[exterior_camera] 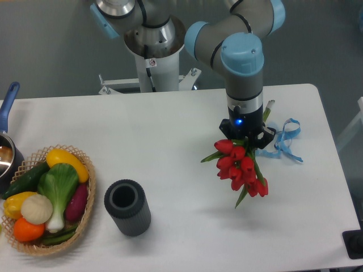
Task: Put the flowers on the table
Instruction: 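Lower the held red tulips toward the table with the gripper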
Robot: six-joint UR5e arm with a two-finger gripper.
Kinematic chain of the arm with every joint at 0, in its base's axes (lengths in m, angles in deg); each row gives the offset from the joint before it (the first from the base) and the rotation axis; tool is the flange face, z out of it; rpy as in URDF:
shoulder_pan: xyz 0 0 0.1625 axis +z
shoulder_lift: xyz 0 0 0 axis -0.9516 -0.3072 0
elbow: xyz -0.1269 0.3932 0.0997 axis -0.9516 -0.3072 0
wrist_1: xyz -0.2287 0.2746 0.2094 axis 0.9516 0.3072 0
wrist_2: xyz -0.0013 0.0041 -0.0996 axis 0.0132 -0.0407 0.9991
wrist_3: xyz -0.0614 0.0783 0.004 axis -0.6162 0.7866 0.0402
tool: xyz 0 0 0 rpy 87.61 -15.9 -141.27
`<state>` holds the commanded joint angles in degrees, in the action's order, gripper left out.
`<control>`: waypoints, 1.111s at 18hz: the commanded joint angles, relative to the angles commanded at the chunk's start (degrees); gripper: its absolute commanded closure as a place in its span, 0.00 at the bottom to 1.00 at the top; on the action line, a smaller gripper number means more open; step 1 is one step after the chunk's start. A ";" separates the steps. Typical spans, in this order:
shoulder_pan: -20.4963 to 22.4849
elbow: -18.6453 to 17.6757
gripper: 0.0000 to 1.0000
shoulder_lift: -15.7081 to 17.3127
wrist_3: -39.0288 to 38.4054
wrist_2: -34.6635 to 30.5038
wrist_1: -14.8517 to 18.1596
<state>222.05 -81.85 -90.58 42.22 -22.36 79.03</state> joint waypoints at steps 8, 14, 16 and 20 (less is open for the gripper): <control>-0.61 -0.26 0.90 -1.40 -0.26 0.00 -0.09; -1.23 -0.09 0.84 -5.18 -0.09 0.09 -0.17; -1.67 0.09 0.74 -6.58 0.00 0.17 -0.26; -2.37 0.44 0.49 -8.61 0.35 0.26 -0.62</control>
<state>219.68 -81.41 -99.19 42.57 -22.10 78.42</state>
